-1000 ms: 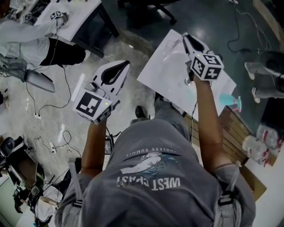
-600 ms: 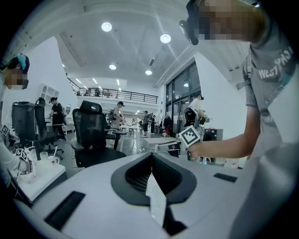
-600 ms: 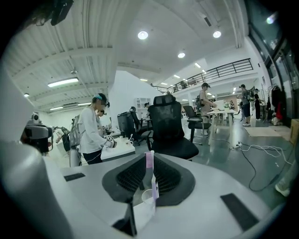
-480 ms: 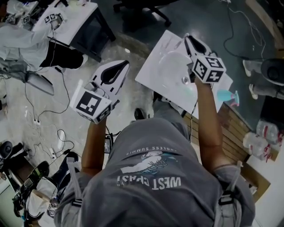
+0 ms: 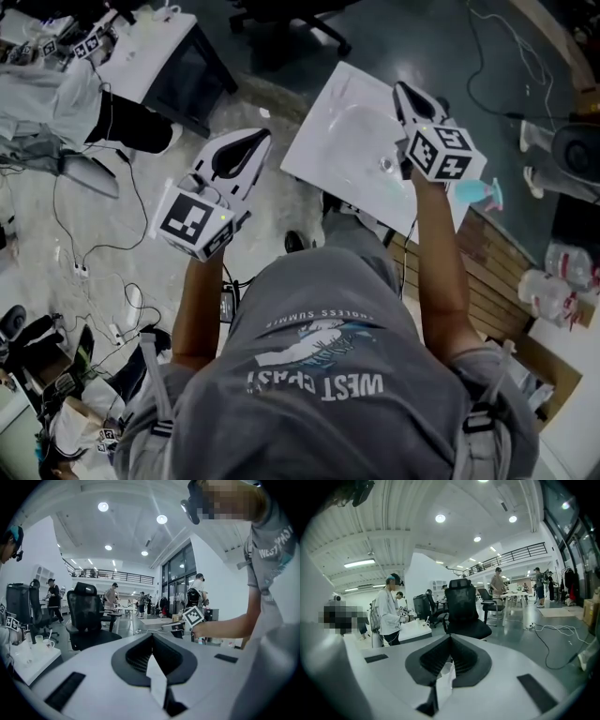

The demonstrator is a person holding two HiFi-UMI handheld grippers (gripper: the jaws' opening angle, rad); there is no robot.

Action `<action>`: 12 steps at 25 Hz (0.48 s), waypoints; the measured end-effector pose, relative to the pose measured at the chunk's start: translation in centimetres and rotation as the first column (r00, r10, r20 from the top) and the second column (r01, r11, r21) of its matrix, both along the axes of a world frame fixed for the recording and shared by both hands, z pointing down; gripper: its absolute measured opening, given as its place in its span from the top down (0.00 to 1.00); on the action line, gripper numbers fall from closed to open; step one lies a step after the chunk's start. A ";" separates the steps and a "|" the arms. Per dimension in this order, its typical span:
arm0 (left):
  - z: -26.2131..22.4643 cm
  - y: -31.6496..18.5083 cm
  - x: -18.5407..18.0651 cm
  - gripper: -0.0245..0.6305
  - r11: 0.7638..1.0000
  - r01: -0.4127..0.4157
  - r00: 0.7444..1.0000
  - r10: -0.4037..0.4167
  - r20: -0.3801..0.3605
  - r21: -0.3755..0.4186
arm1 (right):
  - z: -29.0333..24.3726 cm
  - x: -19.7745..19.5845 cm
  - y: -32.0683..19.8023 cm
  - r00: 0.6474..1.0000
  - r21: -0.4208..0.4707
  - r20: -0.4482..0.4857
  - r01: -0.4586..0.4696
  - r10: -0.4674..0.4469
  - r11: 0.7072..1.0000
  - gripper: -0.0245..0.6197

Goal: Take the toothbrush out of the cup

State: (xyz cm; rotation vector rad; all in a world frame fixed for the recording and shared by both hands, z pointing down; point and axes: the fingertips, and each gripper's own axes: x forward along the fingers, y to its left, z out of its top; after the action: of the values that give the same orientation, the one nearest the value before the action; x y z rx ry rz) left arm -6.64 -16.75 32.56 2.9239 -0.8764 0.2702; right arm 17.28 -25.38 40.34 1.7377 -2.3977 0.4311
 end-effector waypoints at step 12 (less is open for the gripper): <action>0.1 0.7 1.3 0.96 0.999 -0.033 0.999 0.033 -0.001 0.011 | 0.3 1.1 1.0 1.000 -0.007 0.005 -0.012 0.012 1.000 0.94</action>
State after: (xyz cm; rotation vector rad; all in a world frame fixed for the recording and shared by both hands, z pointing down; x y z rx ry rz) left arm -5.35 -16.03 32.65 2.9509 -0.8333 0.2663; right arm 18.38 -24.34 40.65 1.7516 -2.3871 0.4462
